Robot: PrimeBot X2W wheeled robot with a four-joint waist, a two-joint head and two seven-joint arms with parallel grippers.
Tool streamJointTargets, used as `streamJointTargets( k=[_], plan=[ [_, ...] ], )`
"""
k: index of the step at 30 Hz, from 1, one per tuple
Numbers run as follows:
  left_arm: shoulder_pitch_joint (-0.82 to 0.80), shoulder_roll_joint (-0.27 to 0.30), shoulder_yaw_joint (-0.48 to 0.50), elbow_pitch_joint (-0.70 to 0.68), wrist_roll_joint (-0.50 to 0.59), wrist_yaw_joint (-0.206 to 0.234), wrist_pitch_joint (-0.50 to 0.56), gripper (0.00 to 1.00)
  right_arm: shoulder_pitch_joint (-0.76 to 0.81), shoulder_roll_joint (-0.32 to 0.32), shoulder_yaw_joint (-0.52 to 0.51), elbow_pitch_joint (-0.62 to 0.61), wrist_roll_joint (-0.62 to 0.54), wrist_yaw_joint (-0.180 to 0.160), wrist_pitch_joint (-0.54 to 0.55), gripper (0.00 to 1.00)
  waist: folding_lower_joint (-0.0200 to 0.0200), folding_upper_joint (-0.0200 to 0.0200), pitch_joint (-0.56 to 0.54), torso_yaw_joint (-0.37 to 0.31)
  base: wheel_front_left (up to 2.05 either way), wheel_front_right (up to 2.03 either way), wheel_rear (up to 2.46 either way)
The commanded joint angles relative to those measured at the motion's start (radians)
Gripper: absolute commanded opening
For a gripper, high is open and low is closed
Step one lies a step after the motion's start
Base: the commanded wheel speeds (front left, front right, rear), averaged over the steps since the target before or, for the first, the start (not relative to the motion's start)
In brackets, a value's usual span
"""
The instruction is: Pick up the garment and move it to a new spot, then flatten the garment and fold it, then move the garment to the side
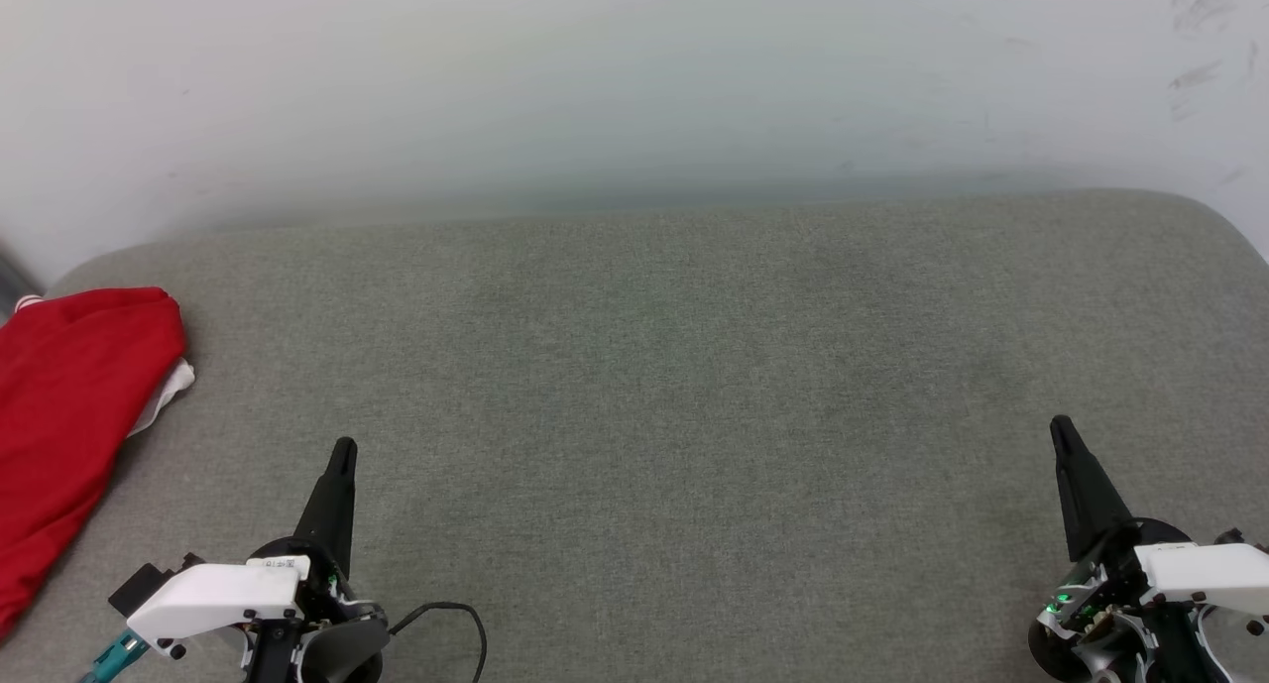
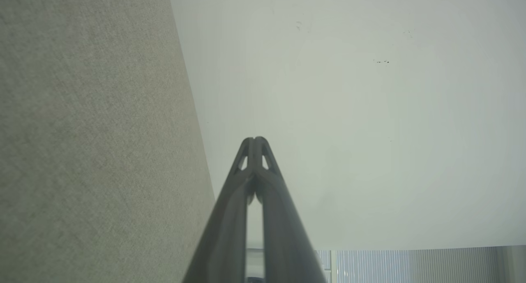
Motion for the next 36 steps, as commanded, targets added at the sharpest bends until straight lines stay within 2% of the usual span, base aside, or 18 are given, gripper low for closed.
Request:
streamJointTargets(
  k=[1, 16, 17, 26, 36],
  plan=[
    [-0.009, -0.001, 0.003, -0.001, 0.001, -0.003, 0.007, 0.0, -0.015, 0.004, -0.001, -0.002, -0.006, 0.0, 0.001, 0.0, 0.0, 0.0, 0.0, 0.0, 0.0, 0.0, 0.0],
    [-0.009, -0.003, 0.005, -0.001, 0.003, -0.003, 0.007, 0.0, -0.015, 0.004, -0.002, -0.002, -0.007, 0.0, 0.002, 0.0, 0.0, 0.0, 0.0, 0.0, 0.0, 0.0, 0.0],
    [0.001, -0.001, 0.001, 0.003, 0.0, 0.0, 0.002, 1.0, 0.002, 0.001, -0.001, 0.003, -0.001, 0.0, 0.0, 1.0, 0.0, 0.0, 0.0, 0.0, 0.0, 0.0, 0.0],
    [0.038, -0.007, 0.001, 0.003, 0.018, 0.001, -0.028, 1.0, 0.039, 0.003, 0.005, 0.018, -0.019, 0.0, -0.03, 1.0, 0.0, 0.0, 0.001, 0.0, 0.0, 0.0, 0.0],
    [0.037, -0.007, 0.035, -0.041, 0.155, 0.007, -0.07, 1.0, 0.05, 0.004, 0.001, -0.026, -0.173, 0.0, -0.073, 1.0, 0.0, 0.0, 0.004, 0.0, 0.0, 0.0, 0.0]
  ],
)
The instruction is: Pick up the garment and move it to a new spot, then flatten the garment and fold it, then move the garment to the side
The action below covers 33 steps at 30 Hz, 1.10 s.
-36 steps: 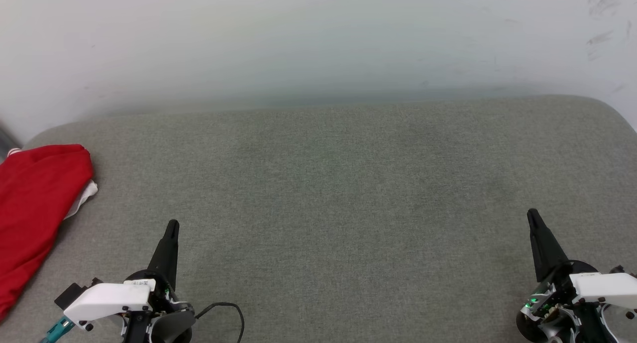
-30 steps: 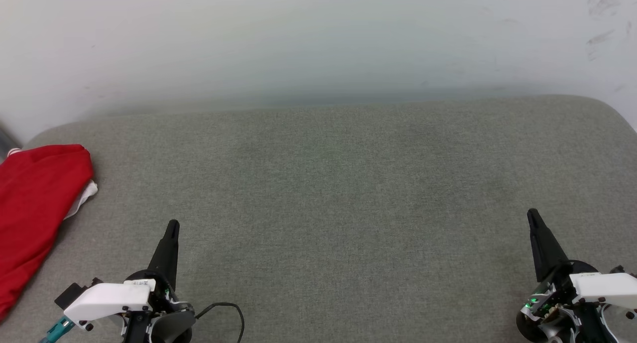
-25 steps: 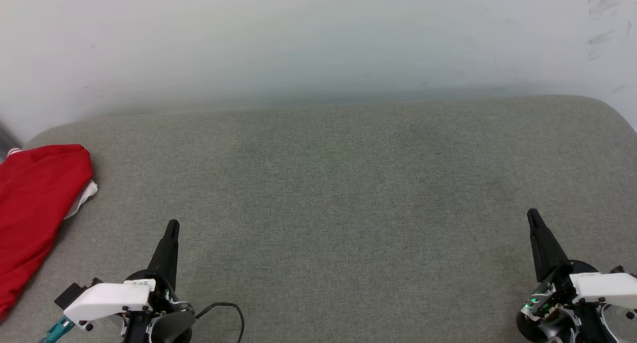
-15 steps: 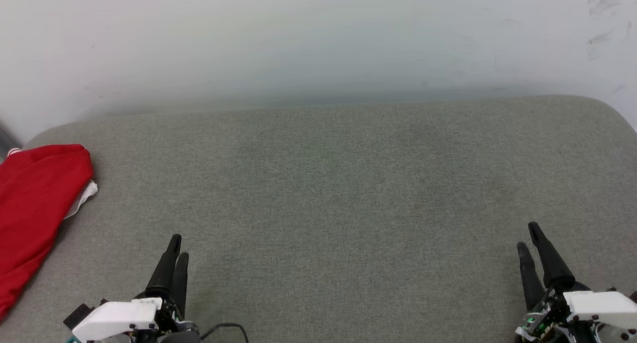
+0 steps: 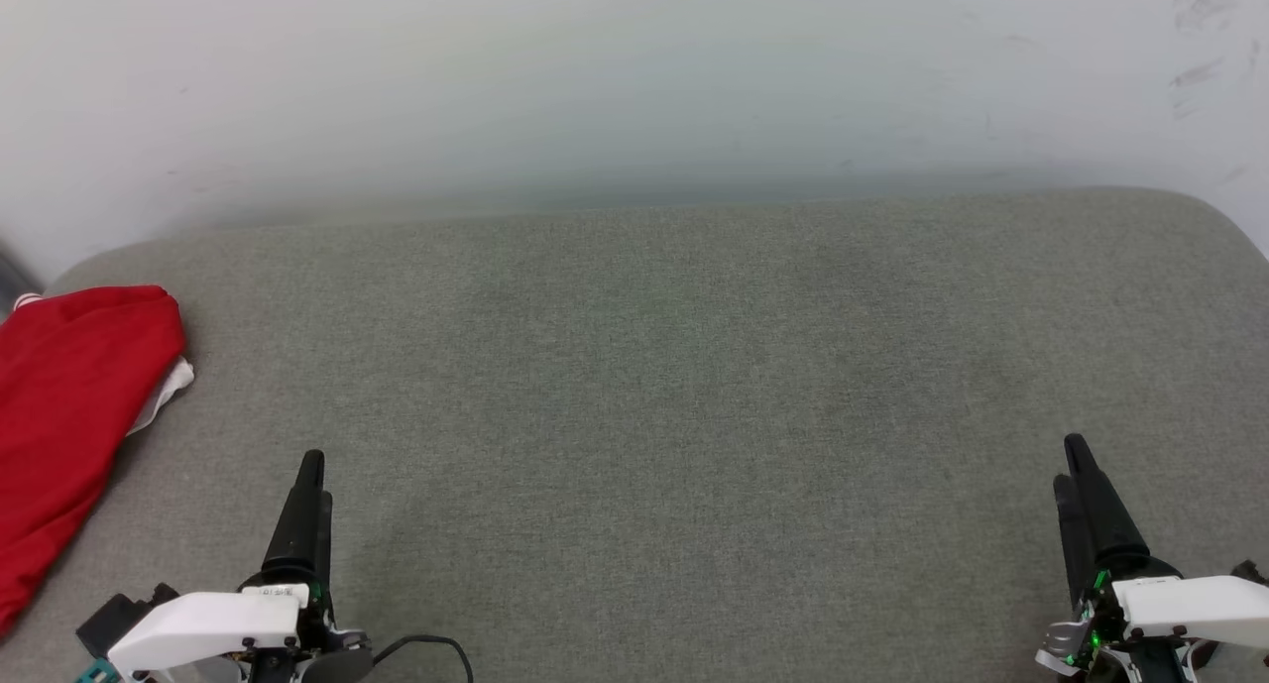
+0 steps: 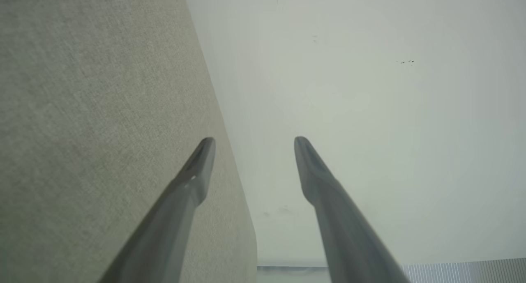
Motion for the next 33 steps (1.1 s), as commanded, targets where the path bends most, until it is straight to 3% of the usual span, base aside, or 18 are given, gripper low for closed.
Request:
streamJointTargets(
  k=[1, 19, 33],
  plan=[
    [-0.016, 0.003, 0.008, -0.035, 0.044, 0.005, -0.011, 1.0, -0.005, -0.003, -0.001, -0.034, -0.053, 0.0, -0.011, 1.0, 0.0, 0.0, 0.0, 0.0, 0.0, 0.0, 0.0],
    [0.017, 0.004, -0.063, -0.159, 0.517, 0.125, -0.083, 1.0, 0.022, -0.002, 0.026, -0.161, -0.505, 0.0, -0.084, 1.0, 0.0, 0.0, 0.004, 0.001, 0.0, 0.0, 0.0],
    [0.047, 0.057, -0.16, -0.19, 0.766, 0.215, -0.13, 1.0, 0.056, -0.002, 0.05, -0.191, -0.774, 0.0, -0.132, 1.0, 0.0, 0.0, 0.003, 0.003, 0.0, 0.0, 0.0]
  ],
)
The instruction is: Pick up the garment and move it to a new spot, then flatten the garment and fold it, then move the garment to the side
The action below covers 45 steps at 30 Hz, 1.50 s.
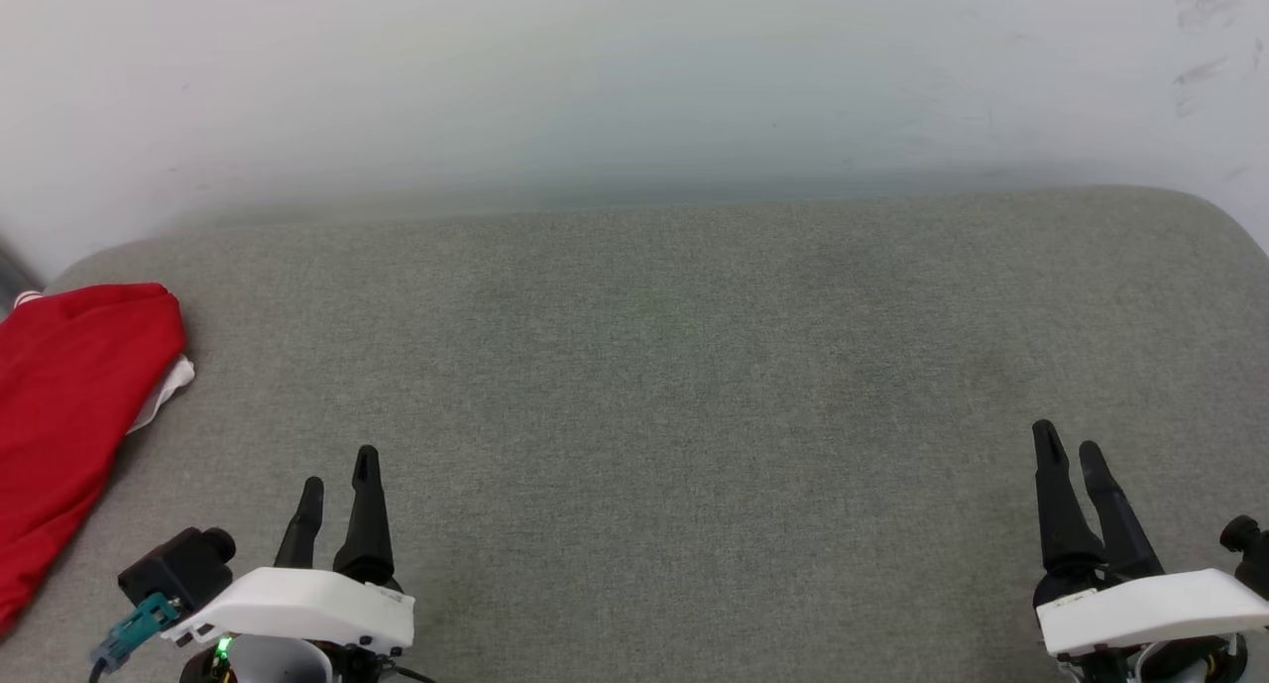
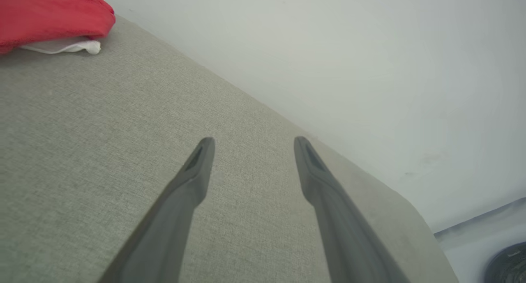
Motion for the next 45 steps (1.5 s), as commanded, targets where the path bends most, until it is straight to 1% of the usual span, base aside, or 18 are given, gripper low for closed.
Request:
streamJointTargets(
  k=[1, 14, 19, 22, 25, 31, 34, 45],
  plan=[
    [-0.002, 0.011, -0.008, -0.019, 0.028, 0.009, -0.01, 1.0, 0.002, -0.003, 0.001, -0.02, -0.03, 0.0, -0.008, 1.0, 0.0, 0.0, 0.0, 0.0, 0.0, 0.0, 0.0],
    [0.009, 0.058, -0.096, -0.055, 0.173, 0.093, -0.048, 1.0, 0.025, -0.002, 0.008, -0.034, -0.213, 0.0, -0.046, 1.0, 0.0, 0.0, 0.0, 0.004, 0.0, 0.0, 0.0],
    [0.019, 0.073, -0.121, -0.069, 0.222, 0.111, -0.062, 1.0, 0.034, -0.002, 0.013, -0.043, -0.275, 0.0, -0.061, 1.0, 0.0, 0.0, -0.003, 0.005, 0.0, 0.0, 0.0],
    [0.018, 0.082, -0.128, -0.074, 0.245, 0.113, -0.069, 1.0, 0.039, -0.002, 0.016, -0.05, -0.312, 0.0, -0.069, 1.0, 0.0, 0.0, -0.003, 0.005, 0.0, 0.0, 0.0],
    [0.015, 0.088, -0.129, -0.078, 0.264, 0.106, -0.076, 1.0, 0.043, -0.002, 0.02, -0.057, -0.345, 0.0, -0.077, 1.0, 0.0, 0.0, -0.002, 0.006, 0.0, 0.0, 0.0],
    [0.02, 0.086, -0.121, -0.081, 0.311, 0.078, -0.091, 1.0, 0.053, -0.002, 0.026, -0.064, -0.396, 0.0, -0.091, 1.0, 0.0, 0.0, -0.001, 0.006, 0.0, 0.0, 0.0],
    [0.027, 0.074, -0.112, -0.085, 0.343, 0.06, -0.1, 1.0, 0.058, -0.002, 0.03, -0.07, -0.434, 0.0, -0.101, 1.0, 0.0, 0.0, -0.001, 0.008, 0.0, 0.0, 0.0],
    [0.049, 0.04, -0.073, -0.093, 0.444, 0.01, -0.125, 1.0, 0.072, -0.002, 0.038, -0.087, -0.504, 0.0, -0.125, 1.0, 0.0, 0.0, 0.003, 0.01, 0.0, 0.0, 0.0]
  ],
)
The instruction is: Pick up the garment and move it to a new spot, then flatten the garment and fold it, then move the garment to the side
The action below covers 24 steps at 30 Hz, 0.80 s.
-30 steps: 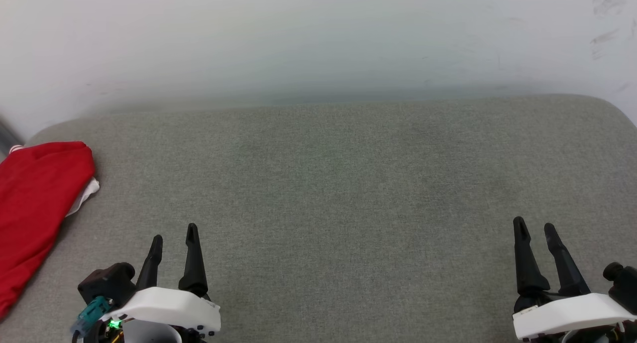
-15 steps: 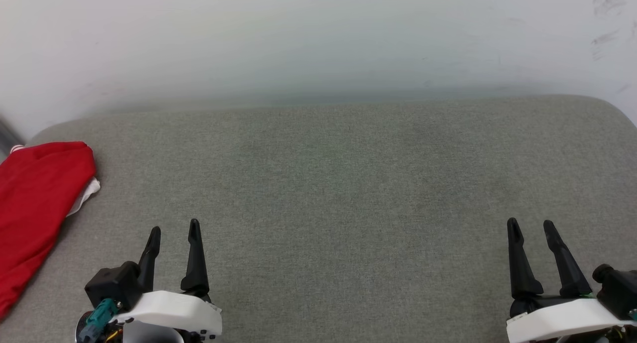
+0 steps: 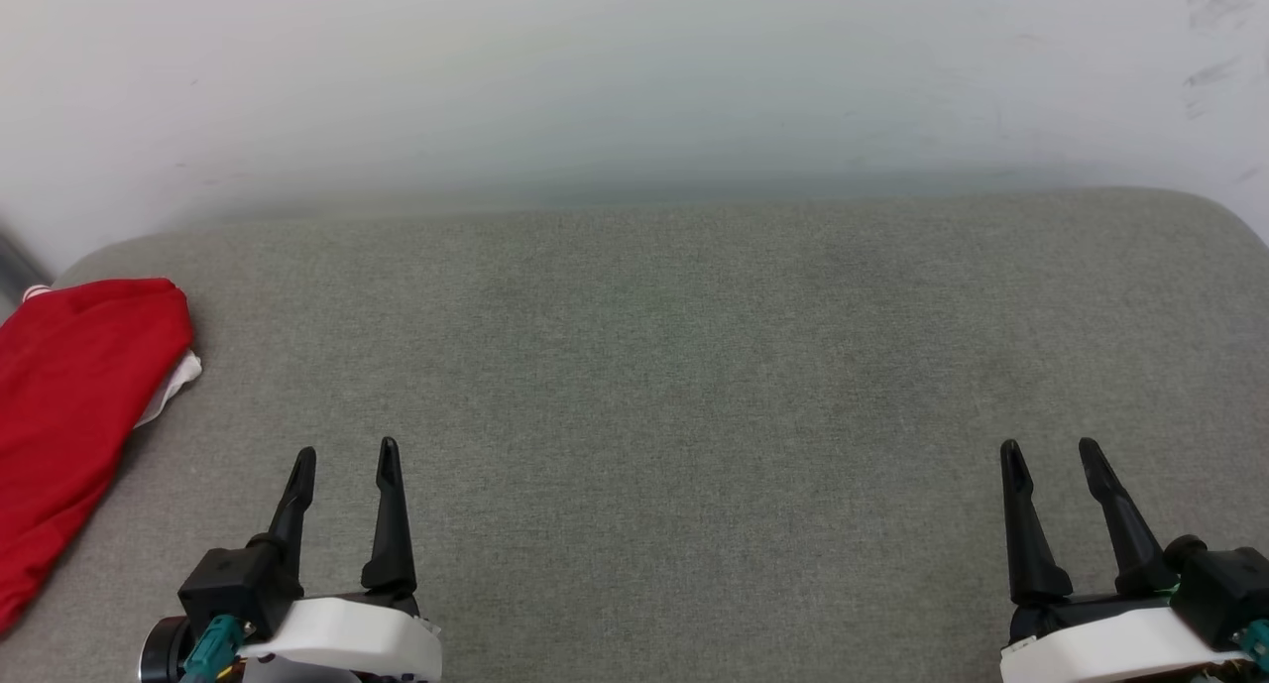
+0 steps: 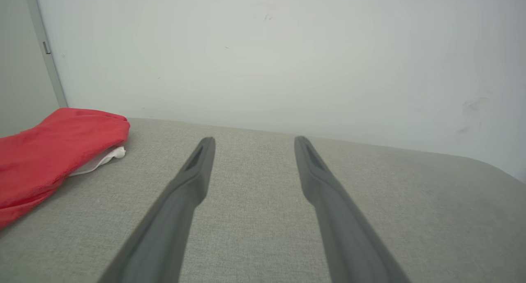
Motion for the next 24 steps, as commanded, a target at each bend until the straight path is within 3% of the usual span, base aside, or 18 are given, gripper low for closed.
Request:
streamJointTargets(
  k=[1, 24],
  plan=[
    [0.005, -0.005, 0.006, -0.01, 0.023, -0.008, -0.008, 1.0, 0.012, -0.002, 0.002, -0.014, -0.015, 0.0, -0.008, 1.0, 0.0, 0.0, 0.001, 0.0, 0.0, 0.0, 0.0],
    [0.058, -0.072, 0.072, -0.002, 0.199, -0.099, -0.052, 1.0, 0.051, -0.001, -0.001, -0.026, -0.115, 0.0, -0.053, 1.0, 0.0, 0.0, -0.008, -0.001, 0.0, 0.0, 0.0]
  ],
)
